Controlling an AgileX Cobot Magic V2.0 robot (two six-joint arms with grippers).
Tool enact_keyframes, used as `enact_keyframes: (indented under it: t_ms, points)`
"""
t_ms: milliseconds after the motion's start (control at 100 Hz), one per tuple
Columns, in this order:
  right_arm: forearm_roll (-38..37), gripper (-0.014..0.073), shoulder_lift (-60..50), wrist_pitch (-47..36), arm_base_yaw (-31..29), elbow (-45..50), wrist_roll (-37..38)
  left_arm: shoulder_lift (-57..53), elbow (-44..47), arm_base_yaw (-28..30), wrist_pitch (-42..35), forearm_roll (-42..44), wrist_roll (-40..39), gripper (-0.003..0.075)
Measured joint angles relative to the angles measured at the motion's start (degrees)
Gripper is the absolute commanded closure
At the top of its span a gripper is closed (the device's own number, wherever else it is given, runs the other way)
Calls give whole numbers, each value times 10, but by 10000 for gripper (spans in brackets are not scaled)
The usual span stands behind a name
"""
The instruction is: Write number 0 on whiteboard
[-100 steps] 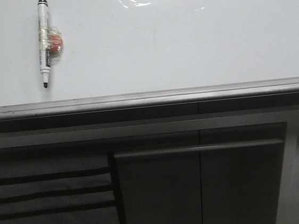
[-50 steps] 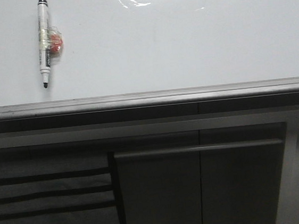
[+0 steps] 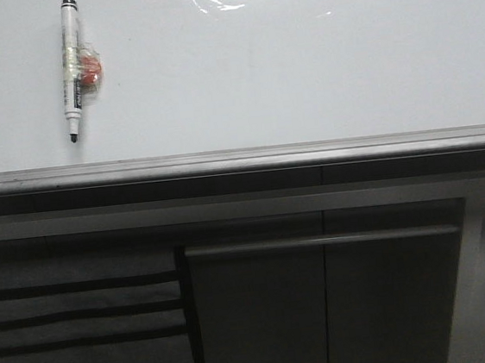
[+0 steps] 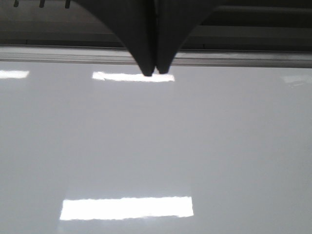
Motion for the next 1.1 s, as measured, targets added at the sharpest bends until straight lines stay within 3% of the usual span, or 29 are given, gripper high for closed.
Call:
enact_keyframes:
  t_ms: [1100]
  points:
    - [0, 659, 0, 0, 0, 0, 0, 0, 0, 0, -17, 0, 0, 741]
